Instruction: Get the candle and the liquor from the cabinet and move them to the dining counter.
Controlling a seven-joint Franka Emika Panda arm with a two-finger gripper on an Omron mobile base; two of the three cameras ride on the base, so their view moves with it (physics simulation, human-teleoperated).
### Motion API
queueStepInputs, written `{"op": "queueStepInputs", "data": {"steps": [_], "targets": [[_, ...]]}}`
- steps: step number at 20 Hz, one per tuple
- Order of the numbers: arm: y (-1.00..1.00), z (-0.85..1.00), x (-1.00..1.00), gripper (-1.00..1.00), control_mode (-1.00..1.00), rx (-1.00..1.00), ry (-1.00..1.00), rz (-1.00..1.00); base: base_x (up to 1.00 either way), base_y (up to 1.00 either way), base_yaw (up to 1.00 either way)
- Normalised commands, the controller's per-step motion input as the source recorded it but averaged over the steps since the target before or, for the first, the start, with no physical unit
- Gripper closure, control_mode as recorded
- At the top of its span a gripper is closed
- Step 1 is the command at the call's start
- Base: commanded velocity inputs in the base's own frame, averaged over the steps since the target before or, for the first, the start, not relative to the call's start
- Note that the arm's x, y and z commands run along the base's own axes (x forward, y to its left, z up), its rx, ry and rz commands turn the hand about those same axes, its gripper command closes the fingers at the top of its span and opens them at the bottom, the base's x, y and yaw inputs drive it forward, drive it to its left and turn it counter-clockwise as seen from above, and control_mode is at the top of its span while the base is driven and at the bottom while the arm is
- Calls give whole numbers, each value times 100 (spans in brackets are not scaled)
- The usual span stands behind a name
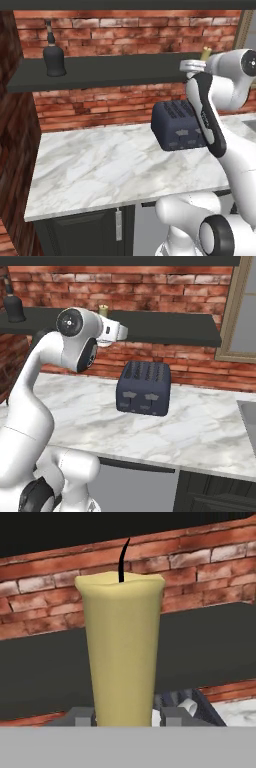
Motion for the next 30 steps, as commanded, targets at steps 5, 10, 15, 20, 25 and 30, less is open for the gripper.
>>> {"op": "queueStepInputs", "data": {"steps": [5, 10, 15, 20, 25, 30], "targets": [[31, -6, -55, 100, -100, 0, 0, 0, 0, 0, 0], [36, -17, -46, 100, -100, -1, 0, -2, 0, 0, 0], [31, -38, -34, 100, -100, -9, 0, -5, 0, 0, 0], [24, -42, -25, 100, -100, -4, 0, -6, 0, 0, 0], [12, -42, -17, 100, -100, 0, 3, -3, 0, 0, 0], [9, -33, -11, 100, -100, 0, 7, -1, 0, 0, 0]]}}
